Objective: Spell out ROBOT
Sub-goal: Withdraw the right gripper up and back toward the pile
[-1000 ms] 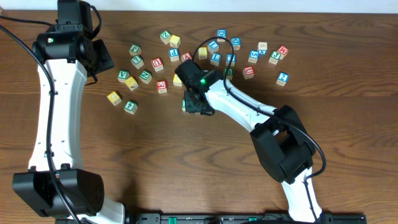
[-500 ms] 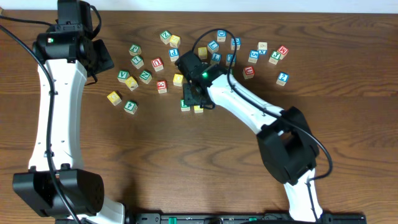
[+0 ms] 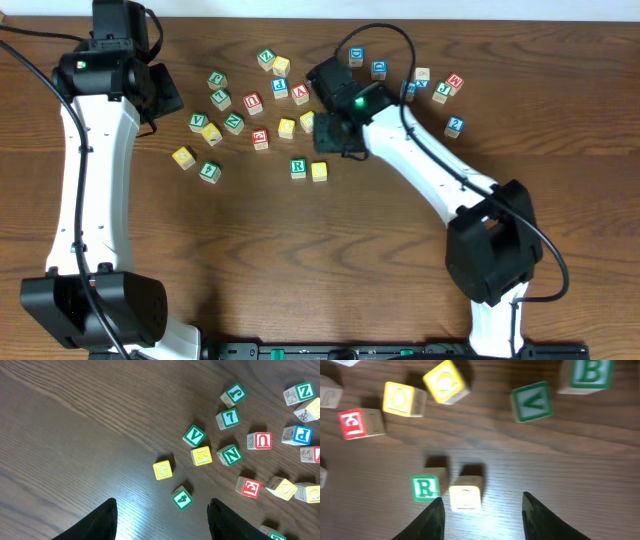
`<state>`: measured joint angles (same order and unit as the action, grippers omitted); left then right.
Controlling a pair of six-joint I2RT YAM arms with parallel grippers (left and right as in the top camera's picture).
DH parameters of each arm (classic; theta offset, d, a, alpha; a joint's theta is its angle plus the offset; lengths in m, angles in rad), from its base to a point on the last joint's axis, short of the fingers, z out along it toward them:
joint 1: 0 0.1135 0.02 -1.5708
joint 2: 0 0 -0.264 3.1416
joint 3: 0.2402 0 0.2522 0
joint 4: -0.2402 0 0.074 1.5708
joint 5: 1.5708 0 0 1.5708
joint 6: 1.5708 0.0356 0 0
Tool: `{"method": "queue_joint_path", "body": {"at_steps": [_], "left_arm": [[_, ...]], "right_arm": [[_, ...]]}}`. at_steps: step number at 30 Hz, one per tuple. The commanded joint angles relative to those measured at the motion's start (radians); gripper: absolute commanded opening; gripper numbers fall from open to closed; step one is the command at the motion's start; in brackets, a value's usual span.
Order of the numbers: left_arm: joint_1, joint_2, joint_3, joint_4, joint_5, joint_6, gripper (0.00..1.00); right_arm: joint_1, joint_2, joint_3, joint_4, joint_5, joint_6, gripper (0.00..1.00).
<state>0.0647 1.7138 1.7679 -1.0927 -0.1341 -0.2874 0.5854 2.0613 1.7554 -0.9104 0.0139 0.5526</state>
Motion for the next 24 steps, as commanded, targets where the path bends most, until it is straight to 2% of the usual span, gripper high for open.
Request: {"method": "queue_joint_path", "body": {"at_steps": [1, 8, 13, 24], "left_arm": [[0.002, 0.011, 0.007, -0.003, -0.005, -0.006, 0.57], [0.002, 0.011, 0.007, -0.003, -0.003, -0.01, 0.57], [0.002, 0.011, 0.005, -0.003, 0.048, -0.014, 0.57], [0.002, 0.011, 0.003, -0.003, 0.048, -0.032, 0.57]], "right_arm": [[-0.048, -0.092, 0.018, -0.014, -0.007, -0.056, 0.47], [-0.119, -0.159, 0.019, -0.022, -0.006, -0.09, 0.5], [-0.173, -0.159, 0.029, -0.021, -0.009, -0.09, 0.5], [-0.262, -0.159, 0.036, -0.001, -0.006, -0.09, 0.52]]}}
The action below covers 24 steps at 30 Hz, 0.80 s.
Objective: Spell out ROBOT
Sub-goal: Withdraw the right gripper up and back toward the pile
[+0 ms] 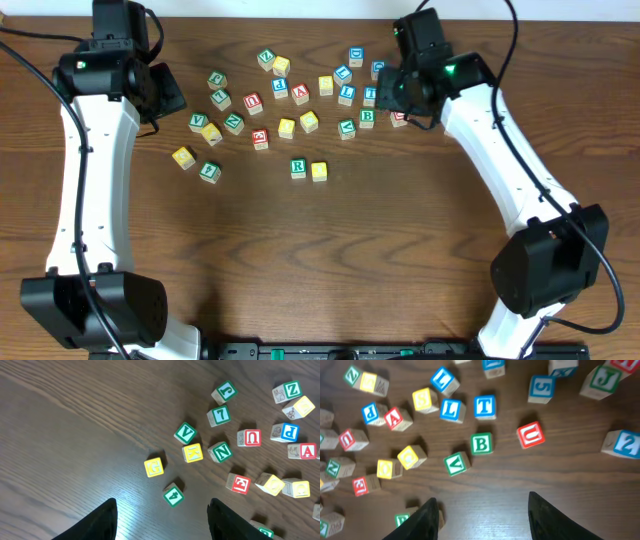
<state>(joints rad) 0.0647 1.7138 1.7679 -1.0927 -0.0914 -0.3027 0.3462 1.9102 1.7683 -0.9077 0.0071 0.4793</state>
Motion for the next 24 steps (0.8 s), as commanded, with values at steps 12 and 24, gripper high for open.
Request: {"method": "queue_joint_path", "body": {"at_steps": [12, 24], "left_arm": [[0.002, 0.011, 0.003, -0.003, 0.027, -0.017, 0.57], [0.002, 0.011, 0.003, -0.002, 0.054, -0.017, 0.57]], "right_arm": [[-0.073, -0.008, 0.085, -0.119, -0.003, -0.051, 0.57], [-0.056, -0.008, 0.085, -0.143, -0.095, -0.039, 0.58]]}}
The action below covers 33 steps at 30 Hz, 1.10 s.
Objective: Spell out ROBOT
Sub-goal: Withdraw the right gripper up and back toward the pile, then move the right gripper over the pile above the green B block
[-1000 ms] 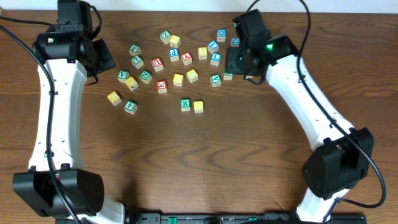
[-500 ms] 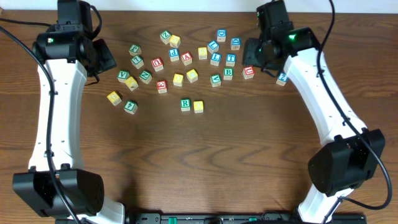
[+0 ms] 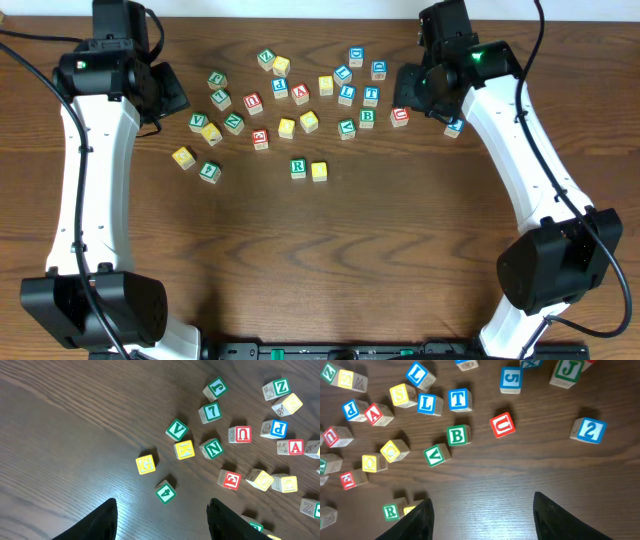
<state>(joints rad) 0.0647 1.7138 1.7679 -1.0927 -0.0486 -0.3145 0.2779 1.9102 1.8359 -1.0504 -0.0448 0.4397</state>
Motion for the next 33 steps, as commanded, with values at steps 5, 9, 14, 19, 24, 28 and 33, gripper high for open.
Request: {"method": "queue_joint_path", "body": {"at_steps": [5, 9, 14, 19, 24, 28, 33], "left_arm": [[0.002, 0.011, 0.003, -0.003, 0.011, -0.005, 0.57], [0.002, 0.011, 0.003, -0.003, 0.011, -0.005, 0.57], [0.002, 0.011, 0.003, -0.005, 0.011, -0.005, 0.57], [0.002, 0.011, 0.003, 0.002, 0.011, -0.004, 0.57], [0.002, 0.011, 0.003, 0.001, 0.011, -0.004, 0.57], [0.002, 0.011, 0.003, 0.001, 0.011, -0.004, 0.57], [0.002, 0.011, 0.003, -0.005, 0.011, -0.004, 0.57]], "right_arm": [[0.042, -0.008, 0.017, 0.0, -0.052, 0.001, 0.58], [0.058, -0.008, 0.017, 0.0, -0.056, 0.001, 0.58], [0.063, -0.008, 0.018, 0.018, -0.067, 0.001, 0.56], [0.063, -0.006, 0.018, 0.074, -0.086, 0.001, 0.56], [0.065, 0.029, 0.055, 0.141, -0.089, -0.017, 0.57], [0.077, 0.11, 0.161, 0.145, -0.085, -0.039, 0.57], [0.111, 0.233, 0.279, 0.148, -0.023, -0.045, 0.57]]}}
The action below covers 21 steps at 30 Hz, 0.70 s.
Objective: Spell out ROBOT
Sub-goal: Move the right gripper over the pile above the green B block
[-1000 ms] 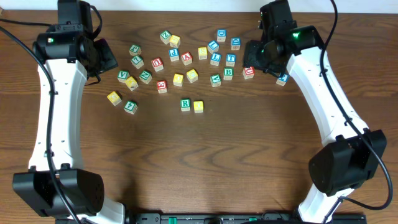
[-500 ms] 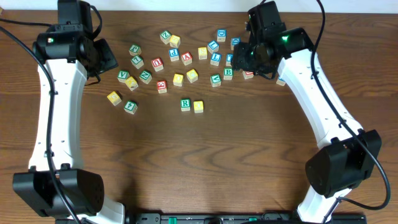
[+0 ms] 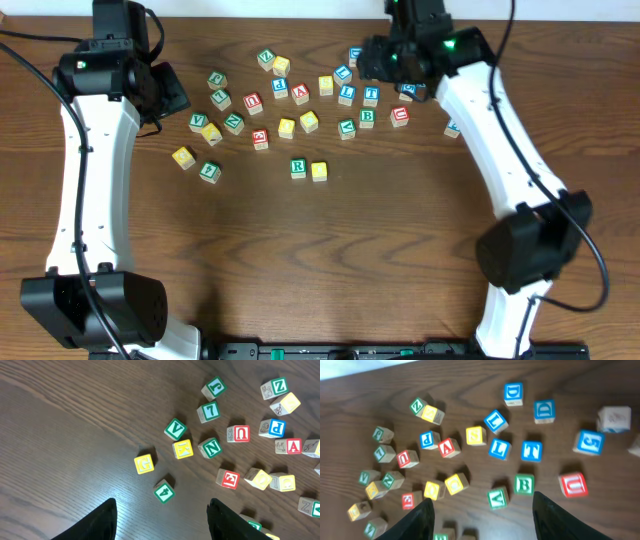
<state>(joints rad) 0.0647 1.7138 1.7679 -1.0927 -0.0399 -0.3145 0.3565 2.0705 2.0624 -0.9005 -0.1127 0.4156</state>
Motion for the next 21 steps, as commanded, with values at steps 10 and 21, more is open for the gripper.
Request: {"method": "queue_joint_path", "body": {"at_steps": [10, 21], "left_arm": [[0.002, 0.011, 0.003, -0.005, 0.002, -0.004, 0.57], [0.002, 0.011, 0.003, -0.006, 0.002, -0.004, 0.57]], "right_arm": [[0.074, 0.168, 0.064, 0.053, 0.09, -0.02, 0.57], [0.074, 0.185, 0.064, 0.051, 0.115, -0.001, 0.56]]}}
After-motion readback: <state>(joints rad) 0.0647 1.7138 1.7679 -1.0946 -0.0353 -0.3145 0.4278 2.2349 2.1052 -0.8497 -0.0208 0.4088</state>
